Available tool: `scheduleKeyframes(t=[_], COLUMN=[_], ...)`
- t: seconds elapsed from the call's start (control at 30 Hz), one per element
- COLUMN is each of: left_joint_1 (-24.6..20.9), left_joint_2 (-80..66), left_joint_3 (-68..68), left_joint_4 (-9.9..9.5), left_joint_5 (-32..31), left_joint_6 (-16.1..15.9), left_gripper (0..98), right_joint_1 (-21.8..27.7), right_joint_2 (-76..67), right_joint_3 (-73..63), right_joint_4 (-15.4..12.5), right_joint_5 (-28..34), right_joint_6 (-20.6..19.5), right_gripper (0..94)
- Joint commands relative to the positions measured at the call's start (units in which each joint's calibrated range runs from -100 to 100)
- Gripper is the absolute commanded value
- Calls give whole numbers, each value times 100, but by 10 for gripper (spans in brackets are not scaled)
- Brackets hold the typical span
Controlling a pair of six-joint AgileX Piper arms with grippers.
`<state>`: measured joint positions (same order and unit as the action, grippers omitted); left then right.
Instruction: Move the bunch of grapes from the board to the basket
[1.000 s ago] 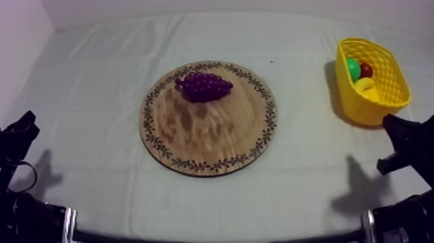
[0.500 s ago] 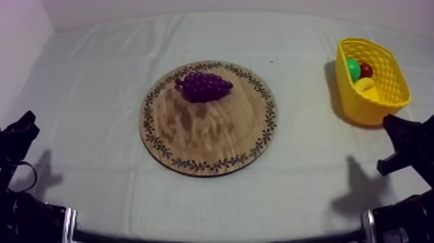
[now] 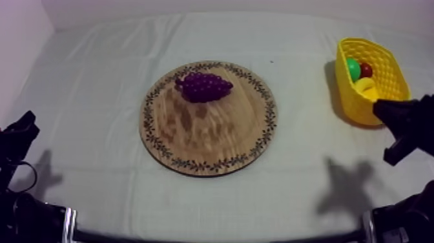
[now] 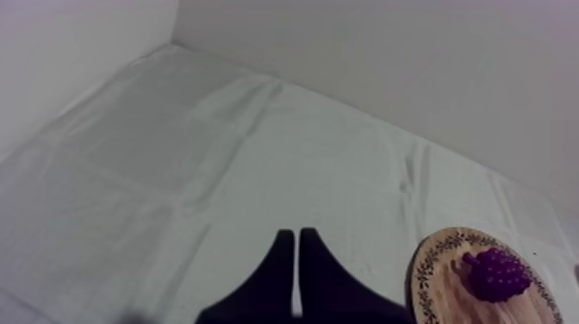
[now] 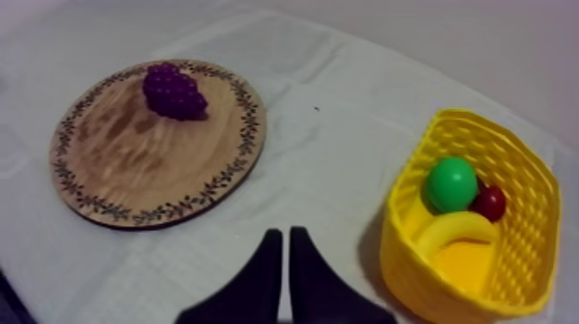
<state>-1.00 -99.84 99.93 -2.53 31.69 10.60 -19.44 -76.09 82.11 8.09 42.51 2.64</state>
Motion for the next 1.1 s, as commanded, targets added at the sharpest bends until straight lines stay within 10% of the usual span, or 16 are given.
scheduleKeyframes(t=[0.0, 0.7, 1.07], left_joint_1=[2, 2, 2], left_joint_2=[2, 2, 2], left_joint_3=[-4, -4, -4], left_joint_4=[1, 1, 1], left_joint_5=[-1, -1, -1], left_joint_6=[2, 2, 2], left_gripper=[0, 0, 0], right_joint_1=[-302, -204, -558], right_joint_2=[1526, 7566, 9418], right_joint_3=[-1632, -8139, -9717], right_joint_4=[-56, -680, -495], right_joint_5=[490, 3102, 4096], right_joint_6=[470, 2547, 2999], right_gripper=[3, 9, 9])
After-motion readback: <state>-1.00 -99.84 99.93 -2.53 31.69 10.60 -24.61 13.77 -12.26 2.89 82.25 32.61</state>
